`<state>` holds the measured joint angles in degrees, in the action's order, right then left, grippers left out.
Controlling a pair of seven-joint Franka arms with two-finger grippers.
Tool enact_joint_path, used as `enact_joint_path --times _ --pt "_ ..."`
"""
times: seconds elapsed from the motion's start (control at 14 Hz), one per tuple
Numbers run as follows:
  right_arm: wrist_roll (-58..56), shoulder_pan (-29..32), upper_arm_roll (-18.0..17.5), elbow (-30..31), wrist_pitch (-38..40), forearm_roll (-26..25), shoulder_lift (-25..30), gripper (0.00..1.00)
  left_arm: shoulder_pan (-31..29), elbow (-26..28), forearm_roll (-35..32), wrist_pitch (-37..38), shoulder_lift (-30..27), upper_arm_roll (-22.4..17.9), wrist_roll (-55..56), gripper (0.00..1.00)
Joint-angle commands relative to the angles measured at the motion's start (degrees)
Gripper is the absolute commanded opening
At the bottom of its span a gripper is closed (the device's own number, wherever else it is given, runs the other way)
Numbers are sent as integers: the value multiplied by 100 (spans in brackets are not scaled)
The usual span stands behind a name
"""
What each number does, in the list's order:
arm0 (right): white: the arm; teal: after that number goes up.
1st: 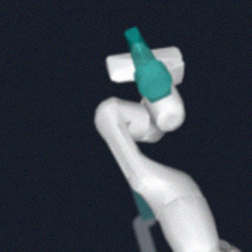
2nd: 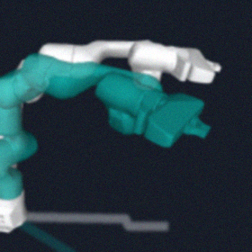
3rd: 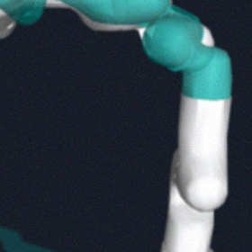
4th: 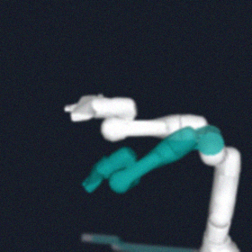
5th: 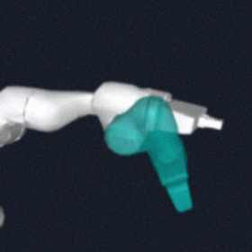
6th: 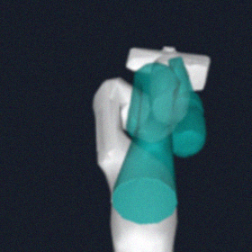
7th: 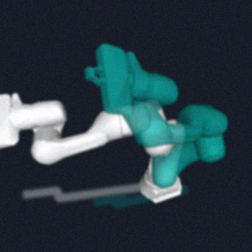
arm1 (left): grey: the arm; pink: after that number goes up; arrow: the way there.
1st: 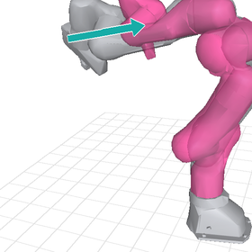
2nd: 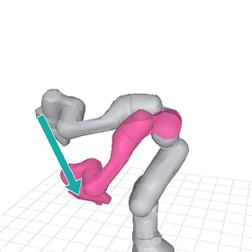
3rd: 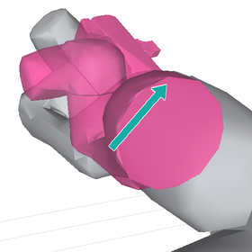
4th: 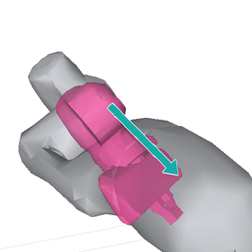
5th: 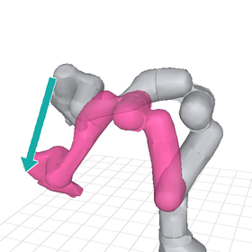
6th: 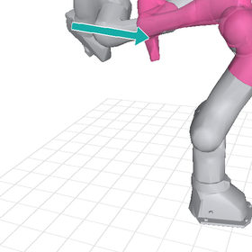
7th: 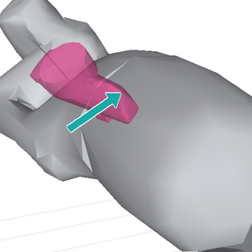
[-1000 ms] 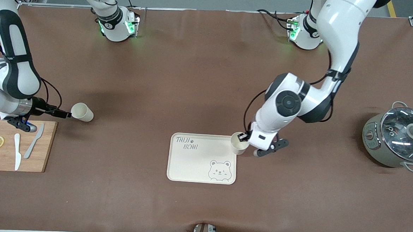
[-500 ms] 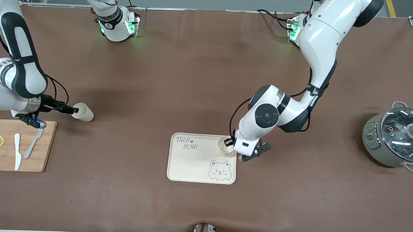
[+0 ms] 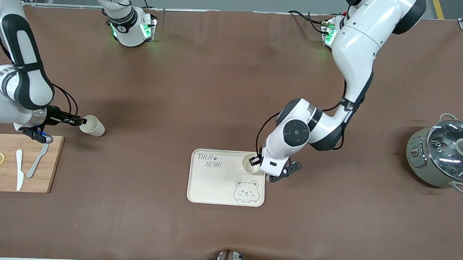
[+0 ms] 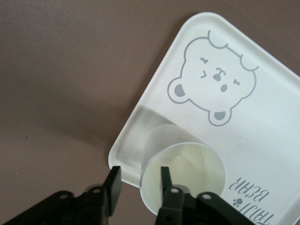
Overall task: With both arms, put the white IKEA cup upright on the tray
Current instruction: 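Grasp and carry the cup toward the tray while the right gripper grasps its cup, then lower the cup onto the tray and open the left gripper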
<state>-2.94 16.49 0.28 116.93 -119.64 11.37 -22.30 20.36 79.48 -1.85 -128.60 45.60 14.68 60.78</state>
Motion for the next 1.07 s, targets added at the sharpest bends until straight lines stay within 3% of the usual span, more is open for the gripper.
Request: enact_joint_path --times 0.0,0.07,0.14,0.29,0.5,0.71,1.0 --pt "-101 74 -72 146 2 207 147 12 -14 -64 -105 98 -182 -18 92 100" --pt "-110 74 -64 146 10 391 156 10 -58 -64 -105 159 -305 -18 92 100" --pt "-110 74 -63 146 28 479 164 1 -119 -64 -114 316 -445 -27 75 100" --pt "-102 74 -63 146 28 498 156 0 -234 -64 -140 711 -700 -70 39 100" --pt "-93 74 -72 76 89 524 164 0 -287 -55 -763 1475 -1139 -159 -101 100" --pt "-40 74 -46 -528 991 1042 173 0 -497 -38 -791 2012 -1421 -176 -548 100" --pt "546 -66 -55 -1390 1592 1052 156 0 -752 -38 -800 2339 -1650 -185 -743 100"
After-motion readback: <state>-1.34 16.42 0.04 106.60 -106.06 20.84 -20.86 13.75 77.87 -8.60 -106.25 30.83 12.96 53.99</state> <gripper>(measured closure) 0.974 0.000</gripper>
